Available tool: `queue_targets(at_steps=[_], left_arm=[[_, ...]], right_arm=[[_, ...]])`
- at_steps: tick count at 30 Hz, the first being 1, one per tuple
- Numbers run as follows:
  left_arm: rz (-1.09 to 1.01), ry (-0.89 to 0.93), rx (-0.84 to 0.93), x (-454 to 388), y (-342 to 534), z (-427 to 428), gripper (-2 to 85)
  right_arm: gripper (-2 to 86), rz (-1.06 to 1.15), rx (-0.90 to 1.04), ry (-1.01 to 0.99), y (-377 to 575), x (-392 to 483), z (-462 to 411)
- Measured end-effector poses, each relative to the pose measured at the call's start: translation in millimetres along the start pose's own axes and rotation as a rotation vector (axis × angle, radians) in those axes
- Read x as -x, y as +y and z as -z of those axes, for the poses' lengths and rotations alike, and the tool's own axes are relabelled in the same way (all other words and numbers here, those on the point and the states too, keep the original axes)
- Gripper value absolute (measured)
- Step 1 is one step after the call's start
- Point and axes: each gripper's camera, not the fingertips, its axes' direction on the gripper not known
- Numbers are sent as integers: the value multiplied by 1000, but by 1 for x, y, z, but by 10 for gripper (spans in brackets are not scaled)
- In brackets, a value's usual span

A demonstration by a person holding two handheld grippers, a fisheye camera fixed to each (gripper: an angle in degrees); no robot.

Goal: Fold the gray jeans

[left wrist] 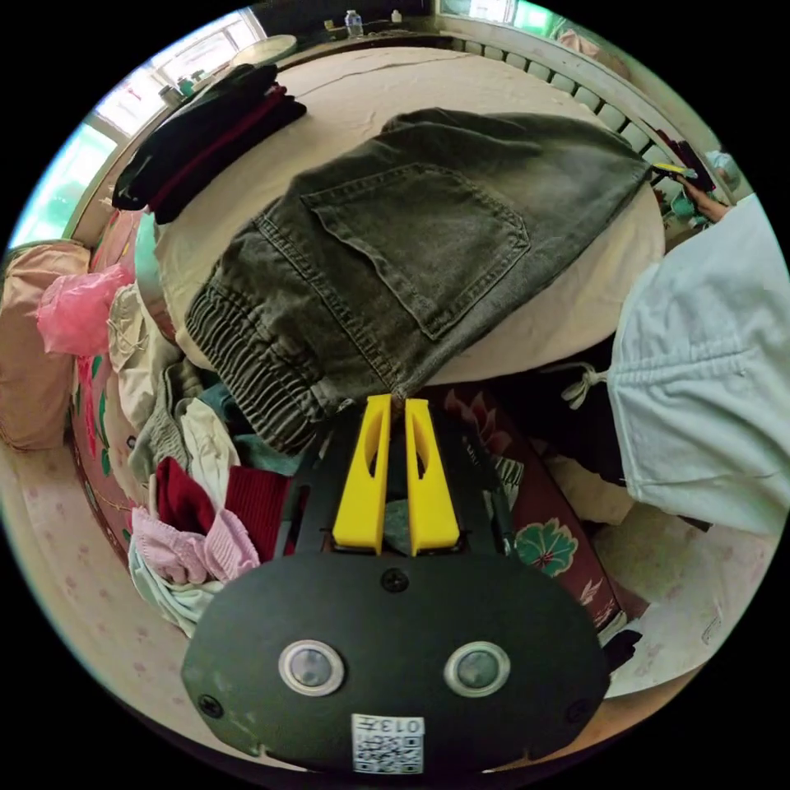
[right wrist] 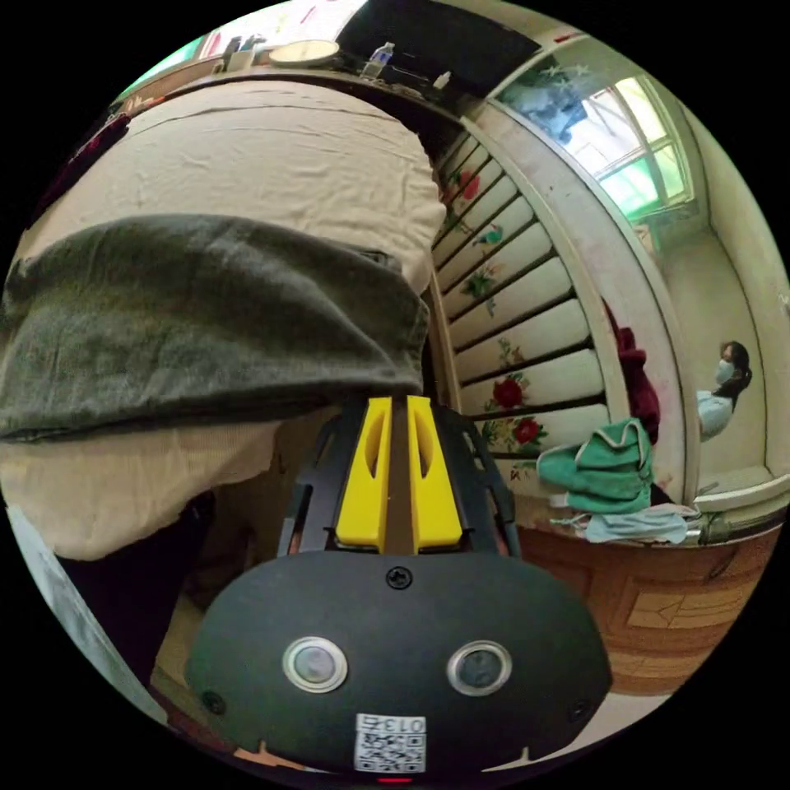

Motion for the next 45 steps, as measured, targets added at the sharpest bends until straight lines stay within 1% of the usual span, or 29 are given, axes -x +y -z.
queue_targets(at_steps=[3,5,6,8,9,11,12,14,18,22,23,24,25,26,27,29,30,32,33,34,36,37,38,39,40,41,42,43,45], left_arm=[[23,28,-2,-1,1,0,16],[26,43,-5,-1,1,1,15],[12,35,9,-2,0,3,15],[-17,-18,44,-5,-3,8,14],[-17,-62,56,-5,-3,13,14],[18,-91,50,-1,-1,21,14],[55,-85,43,2,1,23,14],[59,-68,53,0,0,21,14],[10,-89,113,-14,-10,11,15],[58,-32,103,-14,-9,9,15],[62,-29,106,-15,-10,8,15],[58,-31,121,-18,-13,6,15],[35,-48,142,-24,-15,4,15],[25,-59,149,-27,-16,4,16],[20,-76,156,-31,-18,7,16],[30,-112,141,-38,-15,14,16],[35,-155,109,-43,-11,21,16],[56,-231,72,-52,-5,28,17],[79,-262,66,-56,-3,27,18],[79,-247,85,-59,-4,17,20],[43,-176,142,-65,-7,-4,24],[42,-150,169,-68,-9,-11,26],[55,-145,169,-68,-9,-10,28],[108,-121,136,-65,-5,-2,32],[157,-92,72,-62,5,11,36],[183,-72,38,-61,12,17,37],[253,-37,-10,-56,27,29,37],[313,-45,-67,-53,39,45,47],[303,-125,-195,-61,40,71,62]], right_arm=[[31,-108,36,-74,34,-25,-9],[58,-285,10,-174,55,-61,-11],[68,-331,-11,-218,58,-71,-12],[99,-460,-78,-412,58,-103,-17],[106,-485,-94,-459,56,-109,-19],[125,-575,-89,-630,50,-125,-32],[126,-594,-81,-662,50,-128,-37],[130,-660,-63,-742,57,-136,-50],[138,-654,-66,-710,64,-147,-66],[133,-579,-52,-763,39,-153,-90],[68,-533,-22,-779,28,-148,-97],[36,-503,-1,-789,22,-145,-100],[20,-442,74,-786,12,-138,-104],[9,-404,97,-729,5,-134,-99],[7,-382,70,-696,2,-133,-92],[3,-246,-96,-584,-5,-130,-49],[4,-207,-149,-556,-6,-130,-36],[12,-111,-335,-476,-6,-129,-7],[15,-112,-338,-475,-8,-129,-9],[34,-129,-285,-481,-16,-129,-24],[81,-178,-130,-475,-28,-125,-64],[103,-238,-10,-476,-31,-126,-92],[110,-323,27,-526,-26,-136,-106],[111,-381,13,-561,-21,-143,-107],[114,-483,-53,-598,-7,-158,-102],[118,-543,-120,-590,8,-169,-94],[120,-559,-134,-577,15,-172,-92],[126,-563,-128,-563,26,-173,-90],[134,-555,-82,-583,38,-168,-97]])
